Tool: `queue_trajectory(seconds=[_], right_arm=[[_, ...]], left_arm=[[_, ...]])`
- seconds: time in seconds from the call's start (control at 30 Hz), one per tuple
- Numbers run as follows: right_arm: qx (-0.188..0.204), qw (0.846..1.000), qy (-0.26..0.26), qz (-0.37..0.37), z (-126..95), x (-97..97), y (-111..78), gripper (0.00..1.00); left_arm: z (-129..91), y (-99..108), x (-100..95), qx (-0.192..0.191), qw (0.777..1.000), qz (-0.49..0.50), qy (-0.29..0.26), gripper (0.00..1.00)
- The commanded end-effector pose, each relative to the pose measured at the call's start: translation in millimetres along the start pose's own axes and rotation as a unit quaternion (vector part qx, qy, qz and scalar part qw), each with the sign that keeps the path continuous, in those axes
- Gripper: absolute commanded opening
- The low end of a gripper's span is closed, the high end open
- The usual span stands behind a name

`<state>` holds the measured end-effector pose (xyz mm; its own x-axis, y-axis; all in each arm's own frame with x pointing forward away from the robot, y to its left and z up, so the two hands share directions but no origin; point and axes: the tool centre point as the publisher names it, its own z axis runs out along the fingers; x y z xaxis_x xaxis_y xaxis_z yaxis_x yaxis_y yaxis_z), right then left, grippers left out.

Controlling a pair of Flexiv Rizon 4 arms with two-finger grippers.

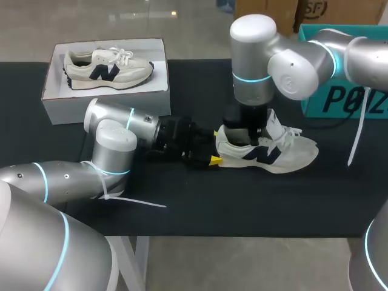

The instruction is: Take the shoe out of the shoebox, open the shoe tongue, remove and reinsert the insole, then place the shoe into the shoebox

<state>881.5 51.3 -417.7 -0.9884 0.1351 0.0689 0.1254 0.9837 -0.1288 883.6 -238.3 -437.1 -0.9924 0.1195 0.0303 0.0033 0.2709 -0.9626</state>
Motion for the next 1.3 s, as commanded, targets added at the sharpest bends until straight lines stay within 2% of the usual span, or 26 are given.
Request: queue_trajectory(seconds=[0.03,0.27,0.43,0.73,1.1,1.3], right_arm=[[0.004,1.0,0.006,0.0,47,7.5,8.3,0.0],[0.032,0.999,0.037,0.011,22,12.3,2.0,0.0],[0.042,0.998,0.039,0.014,-2,10.7,-3.3,0.0],[0.041,0.998,0.042,0.02,-30,11.9,-4.7,0.0],[0.027,0.998,0.059,0.019,-55,14.5,-9.2,0.0],[0.024,0.998,0.051,0.022,-66,15.7,-10.4,0.0]], left_arm=[[1,2,-0.6,-0.002,1.0,0.0,0.001,0.0],[1,2,-0.6,-0.002,1.0,0.0,0.001,0.0],[1,2,-0.6,-0.002,1.0,0.0,0.001,0.0],[1,2,-0.6,-0.002,1.0,0.0,0.001,0.0],[1,2,-0.6,-0.002,1.0,0.0,0.001,0.0],[1,2,-0.6,-0.002,1.0,0.0,0.001,0.0]])
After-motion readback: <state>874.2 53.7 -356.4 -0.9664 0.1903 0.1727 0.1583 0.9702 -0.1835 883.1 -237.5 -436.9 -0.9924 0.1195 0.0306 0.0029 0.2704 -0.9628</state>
